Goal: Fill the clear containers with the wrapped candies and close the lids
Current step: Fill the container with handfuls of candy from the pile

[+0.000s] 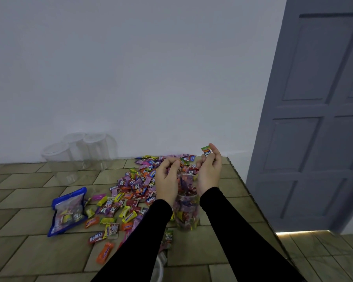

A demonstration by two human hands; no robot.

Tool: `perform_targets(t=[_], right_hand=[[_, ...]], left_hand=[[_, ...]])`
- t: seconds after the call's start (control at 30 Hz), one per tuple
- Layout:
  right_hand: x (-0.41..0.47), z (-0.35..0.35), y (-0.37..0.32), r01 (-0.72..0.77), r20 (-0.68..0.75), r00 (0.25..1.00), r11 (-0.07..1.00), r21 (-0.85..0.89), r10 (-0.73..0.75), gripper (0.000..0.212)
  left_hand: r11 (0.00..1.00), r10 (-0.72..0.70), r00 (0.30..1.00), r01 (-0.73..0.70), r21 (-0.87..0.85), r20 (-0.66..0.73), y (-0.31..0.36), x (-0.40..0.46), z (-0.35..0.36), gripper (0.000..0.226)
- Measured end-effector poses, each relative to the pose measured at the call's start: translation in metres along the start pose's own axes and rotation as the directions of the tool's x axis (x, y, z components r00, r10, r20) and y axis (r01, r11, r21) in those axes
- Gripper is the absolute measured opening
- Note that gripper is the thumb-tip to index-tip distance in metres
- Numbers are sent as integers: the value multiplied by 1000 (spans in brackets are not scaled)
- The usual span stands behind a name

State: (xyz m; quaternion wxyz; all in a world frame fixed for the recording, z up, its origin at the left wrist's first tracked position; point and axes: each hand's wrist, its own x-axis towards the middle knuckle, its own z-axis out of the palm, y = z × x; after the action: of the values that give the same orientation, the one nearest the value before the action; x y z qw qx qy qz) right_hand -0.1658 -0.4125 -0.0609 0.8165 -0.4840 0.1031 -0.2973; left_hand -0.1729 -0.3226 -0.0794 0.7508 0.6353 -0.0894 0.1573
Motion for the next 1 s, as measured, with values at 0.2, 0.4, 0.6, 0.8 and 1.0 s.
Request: perform_targets(t=[0.2,0.4,0.6,0.8,1.0], right_hand=[[1,0,1,-6,8,1000,1000,13,6,32],[2,-1,4,-6,16,1000,1000,10,6,30],[1,1,4,2,34,999,1000,-10,-2,31],[0,-1,0,-24,121,992,1000,-18,26,31],[-5,-1,-5,-71,179,981,997,6,69,29]], left_hand=[[999,44,998,-43,-29,39,5,-7,4,16],[999,29,996,-26,-37,81,-7,-3,2,19],[992,115,993,-113,59,-22,-22,-14,-3,17],[956,-293,953,294,-9,75,-23,-12,1,59],[966,-256,966,256,-16,21,-24,-10,3,59]])
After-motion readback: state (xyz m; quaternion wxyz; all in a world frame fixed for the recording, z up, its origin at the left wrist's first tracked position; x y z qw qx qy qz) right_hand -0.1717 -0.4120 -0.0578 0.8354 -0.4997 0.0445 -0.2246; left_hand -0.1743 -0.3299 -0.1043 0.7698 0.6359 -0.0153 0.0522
